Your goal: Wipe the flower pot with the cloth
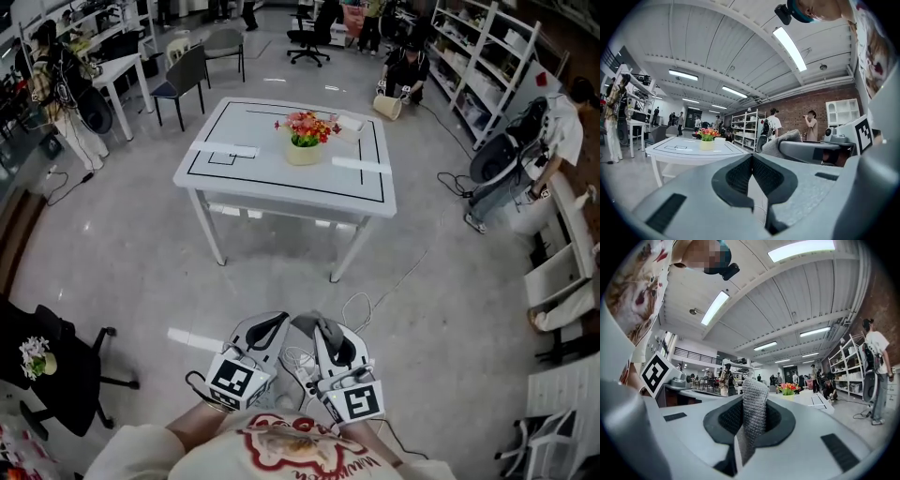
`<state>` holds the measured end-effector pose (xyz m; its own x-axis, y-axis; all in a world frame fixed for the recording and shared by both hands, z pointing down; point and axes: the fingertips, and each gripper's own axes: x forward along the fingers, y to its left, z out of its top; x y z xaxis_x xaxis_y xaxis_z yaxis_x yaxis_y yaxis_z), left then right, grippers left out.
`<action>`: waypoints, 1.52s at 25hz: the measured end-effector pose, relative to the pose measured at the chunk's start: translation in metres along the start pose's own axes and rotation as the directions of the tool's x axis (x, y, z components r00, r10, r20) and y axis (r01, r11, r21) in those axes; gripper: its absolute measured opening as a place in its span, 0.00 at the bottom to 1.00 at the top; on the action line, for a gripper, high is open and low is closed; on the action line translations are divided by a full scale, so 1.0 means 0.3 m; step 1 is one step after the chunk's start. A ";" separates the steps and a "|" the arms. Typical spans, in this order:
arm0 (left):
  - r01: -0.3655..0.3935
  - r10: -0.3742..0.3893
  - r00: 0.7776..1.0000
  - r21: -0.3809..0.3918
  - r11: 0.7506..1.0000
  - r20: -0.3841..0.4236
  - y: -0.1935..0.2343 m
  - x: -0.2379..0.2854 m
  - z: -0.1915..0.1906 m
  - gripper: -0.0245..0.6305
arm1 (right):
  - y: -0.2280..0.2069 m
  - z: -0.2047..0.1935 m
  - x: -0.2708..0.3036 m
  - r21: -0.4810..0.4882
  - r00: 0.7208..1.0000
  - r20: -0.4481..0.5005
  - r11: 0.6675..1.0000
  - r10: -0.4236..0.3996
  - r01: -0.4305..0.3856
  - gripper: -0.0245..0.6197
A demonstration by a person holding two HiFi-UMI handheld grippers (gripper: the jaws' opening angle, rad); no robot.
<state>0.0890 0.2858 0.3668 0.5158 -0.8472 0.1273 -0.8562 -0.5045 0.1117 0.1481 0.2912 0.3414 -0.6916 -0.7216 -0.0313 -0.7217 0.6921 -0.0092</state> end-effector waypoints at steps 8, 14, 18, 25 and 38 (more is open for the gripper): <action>-0.007 0.007 1.000 0.004 1.000 -0.007 -0.060 -0.139 -0.032 0.04 | 0.127 0.028 -0.067 -0.025 0.998 0.007 0.998 0.059 -0.059 0.08; 0.027 -0.027 1.000 0.068 0.997 -0.003 -0.066 -0.191 0.044 0.04 | 0.209 0.110 -0.064 -0.073 0.998 0.036 0.996 0.057 -0.054 0.08; 0.007 -0.007 1.000 0.051 0.999 0.004 -0.031 -0.238 0.039 0.04 | 0.244 0.098 -0.051 -0.089 0.999 0.013 0.995 0.043 -0.041 0.08; 0.005 -0.004 1.000 0.036 0.999 -0.026 -0.018 -0.280 -0.012 0.04 | 0.300 0.077 -0.043 -0.054 0.997 0.010 0.996 0.075 -0.075 0.08; 0.011 -0.011 1.000 0.030 0.999 -0.013 -0.019 -0.304 -0.010 0.04 | 0.343 0.072 -0.046 -0.052 0.996 0.006 0.994 0.093 -0.093 0.08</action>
<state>0.0468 0.3664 0.3573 0.5253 -0.8395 0.1389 -0.8509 -0.5187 0.0835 0.0840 0.3725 0.3192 -0.7558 -0.6537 -0.0375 -0.6548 0.7544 0.0458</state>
